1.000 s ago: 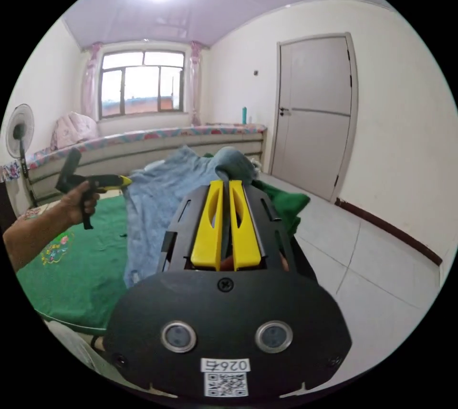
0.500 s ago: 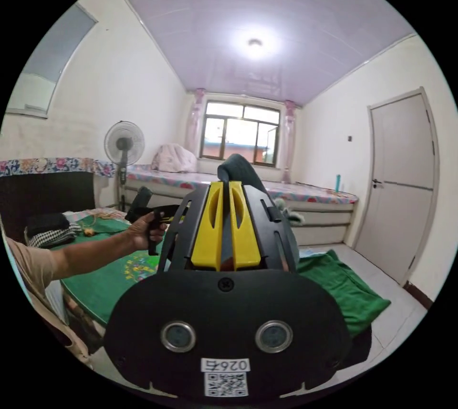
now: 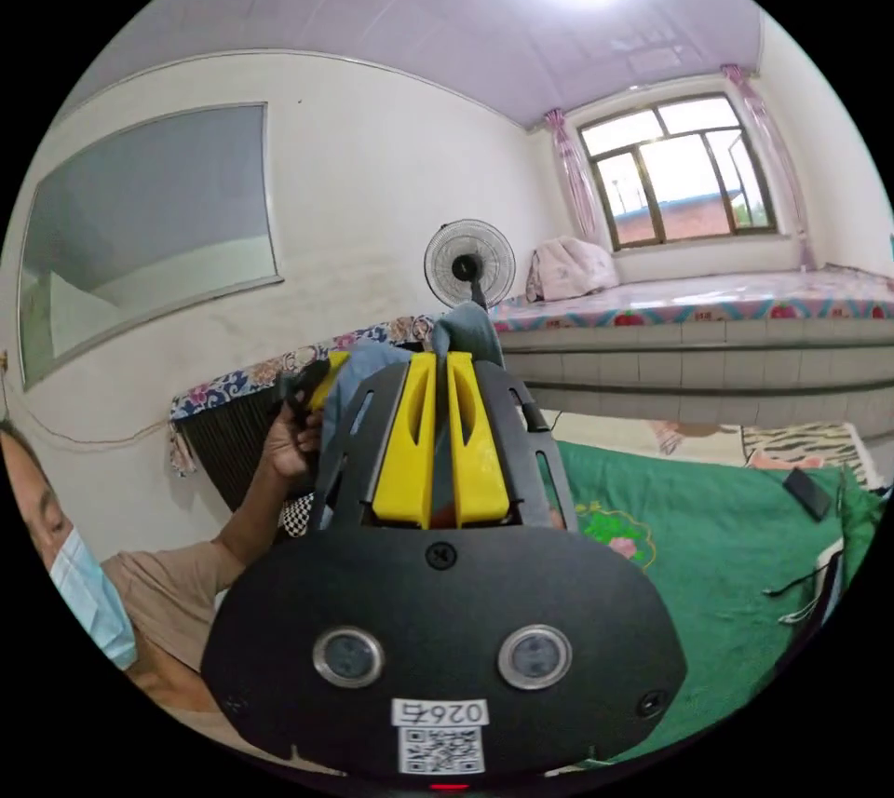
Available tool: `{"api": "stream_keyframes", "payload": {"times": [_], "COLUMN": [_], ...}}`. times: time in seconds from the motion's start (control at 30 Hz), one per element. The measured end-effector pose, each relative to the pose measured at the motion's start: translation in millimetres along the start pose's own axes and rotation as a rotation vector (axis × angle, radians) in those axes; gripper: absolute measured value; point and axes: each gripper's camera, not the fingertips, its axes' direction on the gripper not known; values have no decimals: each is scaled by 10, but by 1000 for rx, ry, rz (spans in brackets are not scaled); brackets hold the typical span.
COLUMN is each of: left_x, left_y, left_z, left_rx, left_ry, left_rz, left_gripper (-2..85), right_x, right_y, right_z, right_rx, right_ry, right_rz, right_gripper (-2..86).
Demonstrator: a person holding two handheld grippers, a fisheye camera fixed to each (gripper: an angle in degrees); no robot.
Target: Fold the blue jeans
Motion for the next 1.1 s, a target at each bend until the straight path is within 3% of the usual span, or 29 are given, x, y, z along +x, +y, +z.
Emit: {"api": "stream_keyframes", "payload": {"times": [0.13, 0.23, 0.3, 0.33, 0.4, 0.47, 0.63, 0.7, 0.93, 1.03, 1.1], "left_x": [-90, -566, -1111, -1204, -1397, -1458, -1484, -1445, -1238, -1266, -1287], "left_y": [-122, 189, 658, 755, 887, 795, 388, 88, -635, -796, -907], "left_z": [423, 1203, 1679, 1718, 1569, 1344, 689, 462, 1, -90, -112], "left_rx": [-153, -467, -757, -785, -677, -613, -561, -534, -485, -552, -585], "left_ry": [-33, -35, 74, 133, 354, 351, 29, -136, -437, -627, -743], "left_rz": [15, -44, -296, -345, -441, -427, -295, -258, -164, -181, -181], "left_gripper": [23, 37, 22, 12, -5, -8, -10, -9, -2, 36, 113], "right_x": [721, 1330, 1626, 1837, 2087, 2129, 1849, 1737, 932, 504, 293], "right_y": [720, 1413, 1887, 2146, 2338, 2398, 2633, 2739, 3482, 3891, 4145], "right_z": [701, 1118, 1220, 1300, 1406, 1512, 2243, 2536, 3887, 4220, 4400], "right_rx": [-175, -300, -319, -373, -386, -352, -467, -468, -681, -716, -758], "right_ry": [28, 235, 339, 337, 202, 132, 282, 266, 128, 10, -4], "right_rz": [211, 331, 388, 472, 575, 542, 242, 175, -187, -332, -426], "right_gripper": [-12, -10, -11, -10, -6, -4, -9, -8, 37, 71, 100]}}
